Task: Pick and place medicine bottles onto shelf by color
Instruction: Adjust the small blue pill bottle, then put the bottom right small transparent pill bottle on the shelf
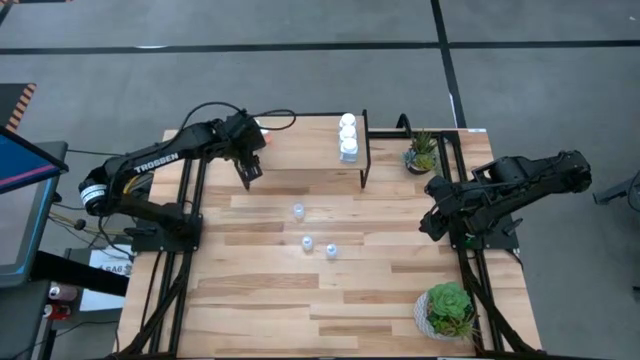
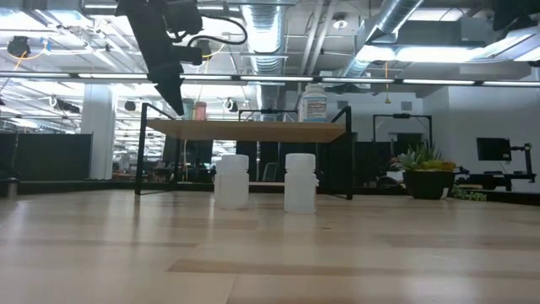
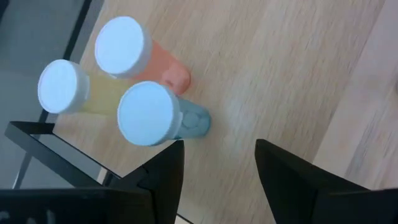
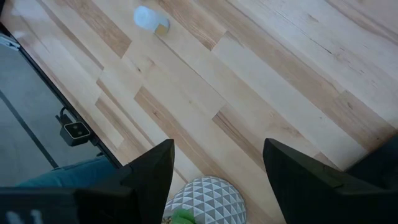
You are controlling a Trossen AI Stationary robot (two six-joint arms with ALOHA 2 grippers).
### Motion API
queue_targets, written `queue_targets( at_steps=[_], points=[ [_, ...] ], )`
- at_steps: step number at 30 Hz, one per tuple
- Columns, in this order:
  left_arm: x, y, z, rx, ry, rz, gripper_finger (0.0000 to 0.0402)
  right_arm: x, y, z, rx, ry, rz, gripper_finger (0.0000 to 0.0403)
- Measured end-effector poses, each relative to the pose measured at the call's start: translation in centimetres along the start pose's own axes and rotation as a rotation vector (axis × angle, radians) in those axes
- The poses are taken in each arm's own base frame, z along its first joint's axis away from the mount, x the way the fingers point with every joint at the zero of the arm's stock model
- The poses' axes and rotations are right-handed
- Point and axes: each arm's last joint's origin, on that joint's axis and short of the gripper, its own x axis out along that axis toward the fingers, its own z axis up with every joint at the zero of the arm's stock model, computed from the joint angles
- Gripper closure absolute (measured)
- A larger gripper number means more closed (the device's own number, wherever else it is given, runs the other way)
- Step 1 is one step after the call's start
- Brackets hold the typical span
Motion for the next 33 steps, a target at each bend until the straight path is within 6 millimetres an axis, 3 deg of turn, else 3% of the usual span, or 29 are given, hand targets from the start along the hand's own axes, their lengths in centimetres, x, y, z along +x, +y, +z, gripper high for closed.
queue_targets(
  at_steps=[10,15,22,27,33],
  points=[
    [-1.1,-0.8,-0.2,-0.077,0.050,-0.132,0.0218,0.0,0.0,0.0,0.000,0.000,0.000,0.0132],
    [-4.9,-2.0,0.9,-0.086,-0.044,-0.201,0.0237,0.0,0.0,0.0,0.000,0.001,0.000,0.0132],
    [-9.4,-5.4,-0.4,-0.122,-0.061,-0.311,0.0269,0.4,0.7,0.3,-0.148,-0.018,0.027,0.0132],
    [-11.1,-8.3,-0.9,-0.149,-0.069,-0.397,0.0270,2.4,3.4,1.4,-0.355,-0.076,0.084,0.0132],
    [-12.4,-11.2,-1.6,-0.114,-0.069,-0.446,0.0253,6.6,6.2,3.4,-0.541,-0.149,0.032,0.0132]
  ],
)
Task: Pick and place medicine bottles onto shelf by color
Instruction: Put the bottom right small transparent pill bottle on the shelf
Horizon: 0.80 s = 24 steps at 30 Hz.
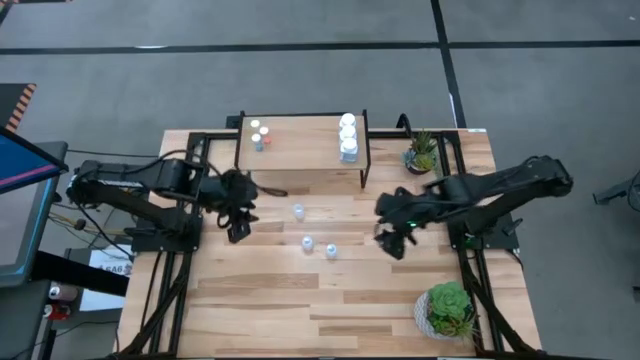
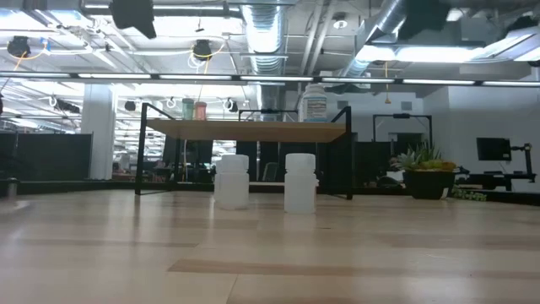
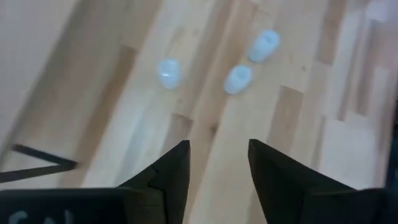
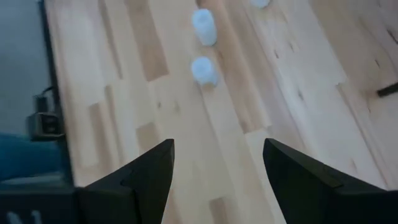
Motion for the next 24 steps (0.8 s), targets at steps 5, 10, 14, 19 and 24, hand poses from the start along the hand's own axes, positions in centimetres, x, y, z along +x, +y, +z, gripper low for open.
queue_targets(
  at_steps=[5,10,14,19,24],
  points=[
    [-0.2,-1.6,-0.4,0.024,-0.016,-0.050,0.0219,2.9,0.1,0.4,-0.024,0.086,-0.040,0.0132],
    [1.3,-3.1,-0.1,0.092,-0.006,-0.053,0.0177,3.8,0.5,0.1,-0.043,0.129,-0.057,0.0132],
    [4.0,-4.7,0.9,0.193,0.021,-0.107,0.0163,3.7,0.7,-0.3,-0.032,0.151,-0.067,0.0132],
    [9.0,-6.7,2.9,0.335,-0.021,-0.106,0.0162,2.2,0.6,-1.5,0.022,0.195,-0.089,0.0132],
    [13.5,-7.9,4.8,0.420,-0.016,-0.067,0.0162,-0.4,0.4,-3.2,0.110,0.230,-0.109,0.0132]
  ],
)
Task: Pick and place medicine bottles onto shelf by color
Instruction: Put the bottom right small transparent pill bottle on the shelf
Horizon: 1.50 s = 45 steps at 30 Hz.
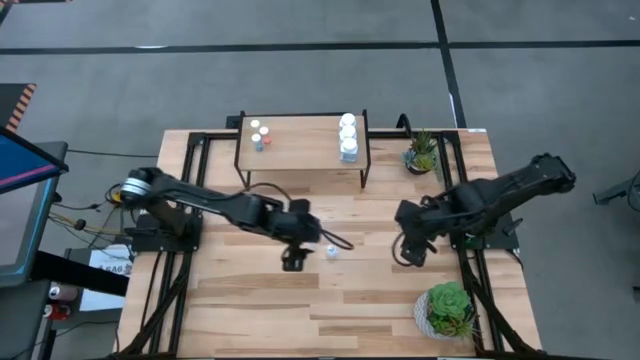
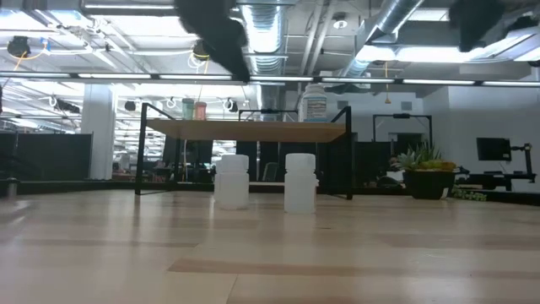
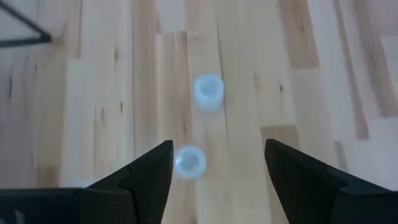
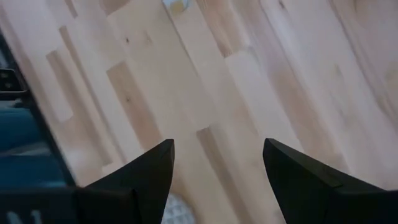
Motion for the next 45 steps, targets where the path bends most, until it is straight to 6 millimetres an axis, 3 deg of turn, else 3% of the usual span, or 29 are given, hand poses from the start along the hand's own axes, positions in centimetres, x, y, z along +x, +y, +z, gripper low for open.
queue_targets(
  at_steps=[8,17,45],
  points=[
    [5.0,-0.6,3.3,0.148,0.042,-0.013,0.0162,-2.4,-0.4,-2.4,0.061,-0.018,0.041,0.0132],
    [9.6,0.0,4.2,0.167,0.116,-0.012,0.0162,-3.6,-0.7,-3.8,0.076,-0.061,0.024,0.0132],
    [12.1,1.2,3.2,0.195,0.095,-0.061,0.0165,-3.7,-0.7,-4.4,0.053,-0.047,0.003,0.0132]
  ],
)
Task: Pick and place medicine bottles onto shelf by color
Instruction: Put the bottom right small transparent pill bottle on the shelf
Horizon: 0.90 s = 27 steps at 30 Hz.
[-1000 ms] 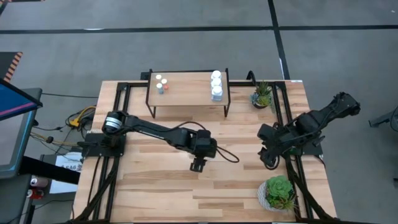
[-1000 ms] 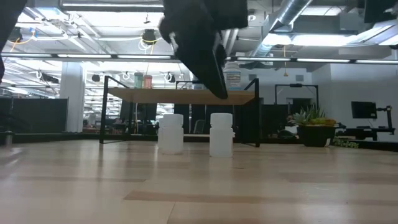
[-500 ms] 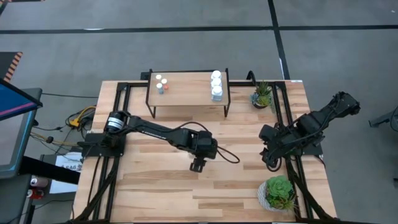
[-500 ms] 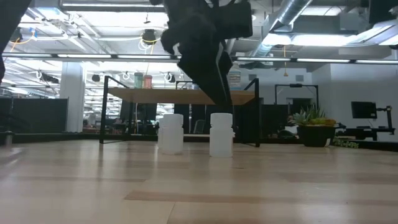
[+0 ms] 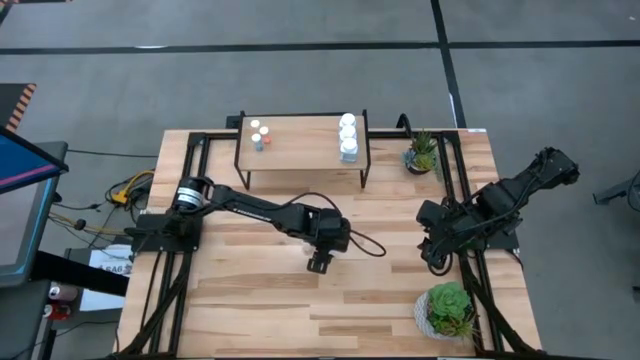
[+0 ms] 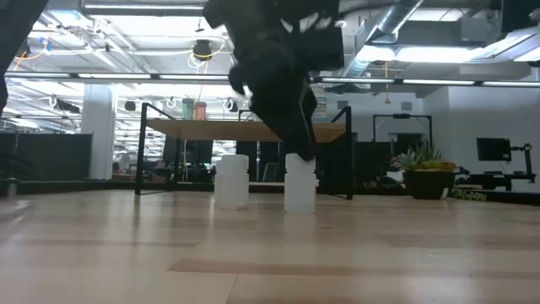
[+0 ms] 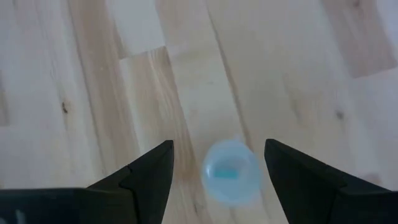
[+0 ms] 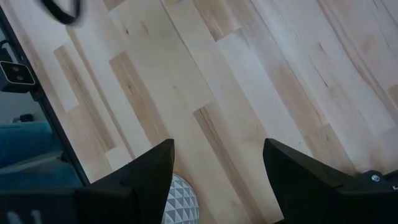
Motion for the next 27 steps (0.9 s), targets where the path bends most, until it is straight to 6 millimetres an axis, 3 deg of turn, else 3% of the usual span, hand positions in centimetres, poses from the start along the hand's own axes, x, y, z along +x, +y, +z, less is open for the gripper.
queue_targets(
  at_steps=[5,15,24,27],
  points=[
    [1.3,-0.1,-0.5,0.002,0.039,-0.010,0.0177,0.0,0.0,0.0,0.003,0.000,-0.001,0.0132],
    [1.3,-0.2,-0.5,-0.007,0.046,-0.023,0.0199,0.0,0.0,0.0,0.003,0.000,-0.001,0.0132],
    [1.2,0.2,-0.6,-0.038,0.039,-0.053,0.0283,0.0,0.0,0.0,0.002,0.001,-0.001,0.0132],
    [0.2,1.0,-0.3,-0.094,0.057,-0.080,0.0296,0.0,0.0,0.0,0.001,0.001,-0.002,0.0132]
  ],
)
